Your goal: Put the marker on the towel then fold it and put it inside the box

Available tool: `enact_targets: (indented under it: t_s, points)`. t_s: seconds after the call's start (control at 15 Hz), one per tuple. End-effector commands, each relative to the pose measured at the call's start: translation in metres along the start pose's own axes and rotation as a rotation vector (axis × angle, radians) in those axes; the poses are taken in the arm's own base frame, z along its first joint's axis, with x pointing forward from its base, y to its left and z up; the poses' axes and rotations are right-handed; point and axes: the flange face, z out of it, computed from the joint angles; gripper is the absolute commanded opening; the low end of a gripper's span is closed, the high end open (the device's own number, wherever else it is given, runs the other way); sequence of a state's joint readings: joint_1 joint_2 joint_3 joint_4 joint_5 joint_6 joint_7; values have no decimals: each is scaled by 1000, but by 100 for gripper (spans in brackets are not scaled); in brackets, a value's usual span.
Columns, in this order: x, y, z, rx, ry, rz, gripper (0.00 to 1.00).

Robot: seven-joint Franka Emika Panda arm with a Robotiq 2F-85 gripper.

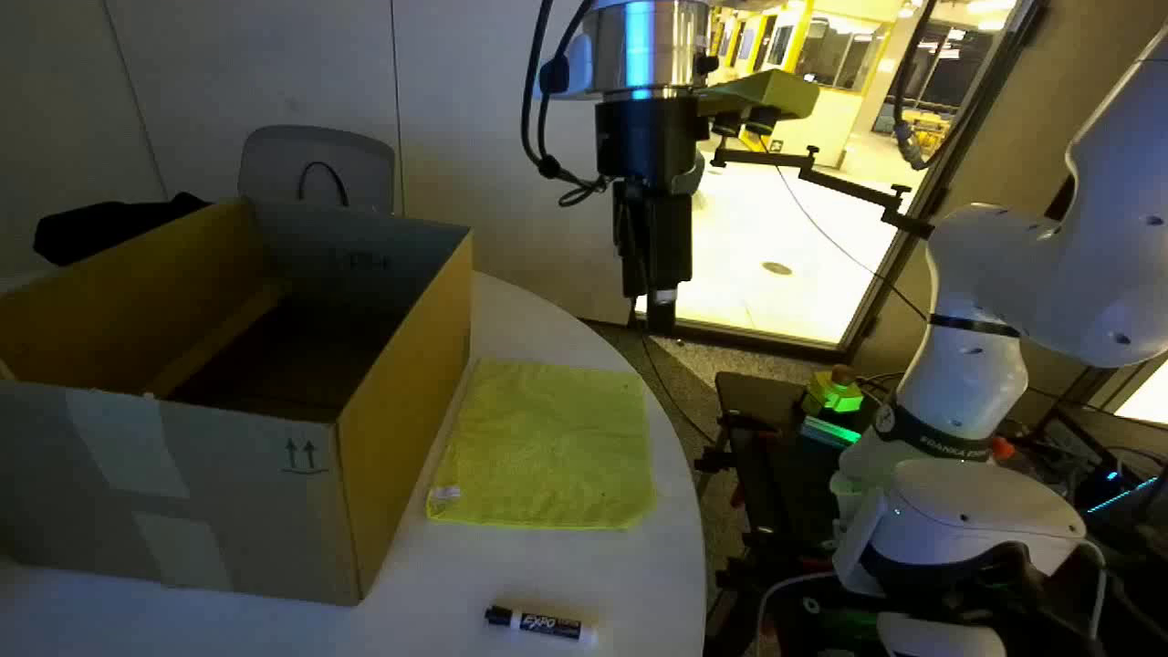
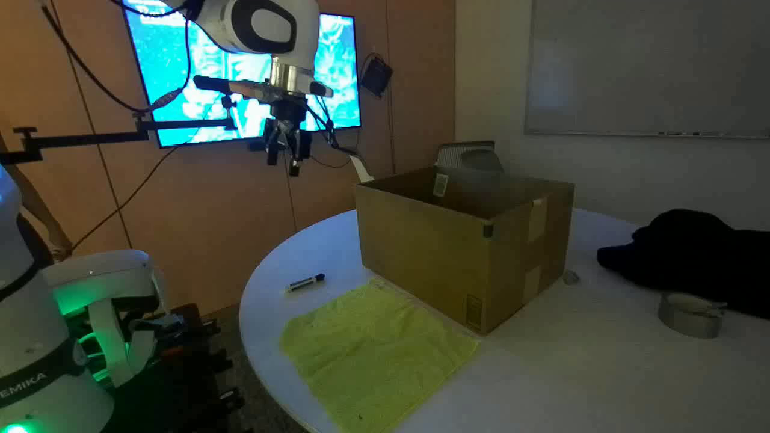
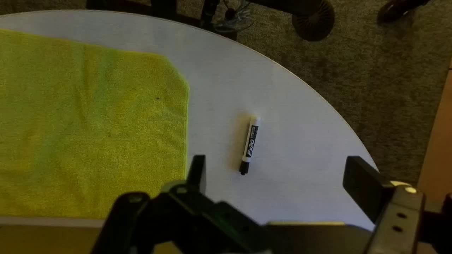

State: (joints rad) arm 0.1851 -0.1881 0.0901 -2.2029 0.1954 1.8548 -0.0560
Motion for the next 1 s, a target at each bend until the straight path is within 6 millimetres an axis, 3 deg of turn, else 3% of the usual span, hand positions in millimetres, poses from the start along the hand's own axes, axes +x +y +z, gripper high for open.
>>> enact_targets:
  t_s: [0.0,0.2,0.6,0.67,0.8,0.93]
  points:
    - [0,0,-1,0,2,0,100]
    - [2,1,2,-8,-3,3,100]
    - [21,6,46,-61,0,-40,100]
    - [61,0,89,-59,-3,-48,100]
    - [78,-6,118,-56,21,-77,100]
    - [102,-14,161,-52,34,-74,100]
